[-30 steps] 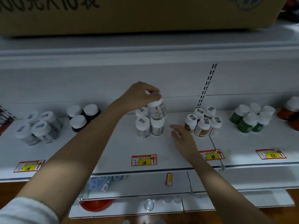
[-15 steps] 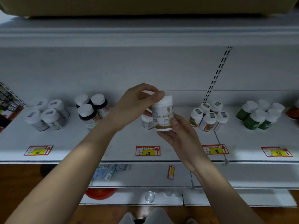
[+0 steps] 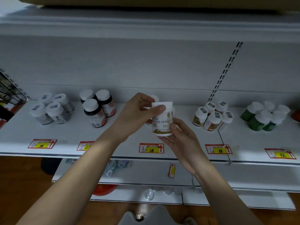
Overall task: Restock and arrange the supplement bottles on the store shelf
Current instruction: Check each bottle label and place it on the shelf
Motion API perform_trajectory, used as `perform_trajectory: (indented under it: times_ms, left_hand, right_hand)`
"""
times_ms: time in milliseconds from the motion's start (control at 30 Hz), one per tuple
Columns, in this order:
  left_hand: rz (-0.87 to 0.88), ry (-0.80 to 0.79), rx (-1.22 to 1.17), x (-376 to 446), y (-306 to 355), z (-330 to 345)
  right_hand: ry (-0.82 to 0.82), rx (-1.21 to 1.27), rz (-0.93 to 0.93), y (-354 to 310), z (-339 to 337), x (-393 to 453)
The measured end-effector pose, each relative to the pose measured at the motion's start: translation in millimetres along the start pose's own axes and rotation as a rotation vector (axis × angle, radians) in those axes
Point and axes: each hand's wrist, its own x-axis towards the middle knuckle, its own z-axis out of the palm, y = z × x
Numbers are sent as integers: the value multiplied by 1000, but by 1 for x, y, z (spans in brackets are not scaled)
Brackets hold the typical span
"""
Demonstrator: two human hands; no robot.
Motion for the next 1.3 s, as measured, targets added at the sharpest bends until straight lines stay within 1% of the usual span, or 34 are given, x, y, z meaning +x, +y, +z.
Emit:
perform_trajectory:
  times_ms: [100, 167, 200, 267, 333, 433, 500, 600, 733, 833, 967, 1067, 1133, 1167, 1267, 1300]
  left_hand:
    - [30, -1, 25, -2, 1, 0]
    - [50, -7, 48, -3, 2, -1]
    - [55, -17, 53, -4, 3, -1]
    - [53, -38, 72, -5, 4, -1]
    - [50, -52, 87, -6, 5, -1]
    - [63, -47, 100, -7, 6, -1]
    - [60, -29, 99, -6, 6, -2]
    - [33, -8, 40, -5, 7, -3]
    - [-3, -12, -95, -6, 8, -3]
    - [7, -16, -81, -7, 6, -1]
    - [36, -26, 15, -8, 7, 3]
    - [53, -15, 45, -7, 7, 4]
    - [52, -20, 12, -6, 7, 3]
    - [44, -23, -20, -6, 8, 2]
    - [22, -21, -135, -6, 10, -1]
    - [19, -18, -165, -6, 10, -1]
  right_hand:
    - [16, -4, -11, -1, 1, 1]
    - [68, -74, -30, -2, 2, 3]
    - [102, -141, -44, -2, 3, 4]
    - [147, -358, -88, -3, 3, 6]
    - [136, -530, -122, -4, 4, 6]
    - [106, -608, -133, -5, 5, 6]
    - [75, -570, -124, -6, 5, 7]
    - [27, -346, -52, -10, 5, 7]
    - [22, -306, -67, -13, 3, 7]
    - [85, -362, -113, -12, 2, 7]
    - [162, -609, -193, -13, 2, 7]
    - [166, -671, -209, -14, 3, 7]
    - [134, -669, -193, -16, 3, 8]
    - [107, -628, -174, -16, 3, 8]
    - [71, -398, -95, -19, 4, 7]
    - [66, -364, -85, -20, 4, 7]
